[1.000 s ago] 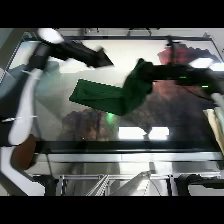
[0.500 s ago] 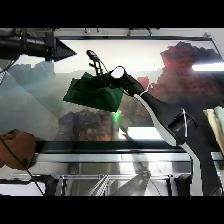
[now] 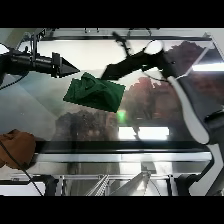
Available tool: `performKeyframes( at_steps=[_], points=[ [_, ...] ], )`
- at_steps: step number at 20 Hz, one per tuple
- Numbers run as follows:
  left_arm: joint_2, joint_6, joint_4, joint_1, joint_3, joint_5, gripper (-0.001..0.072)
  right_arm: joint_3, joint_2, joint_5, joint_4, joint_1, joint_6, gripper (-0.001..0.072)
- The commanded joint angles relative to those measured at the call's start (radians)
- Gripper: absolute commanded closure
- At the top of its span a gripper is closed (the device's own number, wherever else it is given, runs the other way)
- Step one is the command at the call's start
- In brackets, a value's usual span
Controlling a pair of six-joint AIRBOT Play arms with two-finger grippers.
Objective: Fold the shirts.
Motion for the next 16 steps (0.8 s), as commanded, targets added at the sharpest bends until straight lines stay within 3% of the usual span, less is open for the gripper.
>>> performKeyframes(
  at_steps=[1,2,3,5,8,15,16],
  points=[
    [0.001,0.027,-0.027,0.010,-0.009,-0.049,0.0706,-0.149,0.057,0.078,-0.132,-0.110,0.150,0.0488],
    [0.001,0.029,-0.048,0.017,-0.009,-0.048,0.0706,-0.210,0.054,0.025,-0.147,-0.123,0.201,0.0206],
    [0.000,0.040,-0.079,0.019,-0.009,-0.044,0.0706,-0.264,0.048,-0.031,-0.145,-0.132,0.228,0.0065],
    [0.000,0.056,-0.108,0.019,-0.009,-0.037,0.0706,-0.325,0.009,-0.128,-0.145,-0.138,0.283,0.0066],
    [0.000,0.061,-0.110,0.012,-0.009,-0.044,0.0706,-0.327,-0.078,-0.151,-0.111,-0.131,0.353,0.0066],
    [0.000,0.078,-0.110,0.013,-0.009,-0.042,0.0706,-0.327,-0.198,-0.234,0.228,-0.027,0.242,0.0078],
    [0.000,0.078,-0.110,0.013,-0.009,-0.044,0.0706,-0.327,-0.205,-0.238,0.309,-0.019,0.188,0.0276]
  ],
)
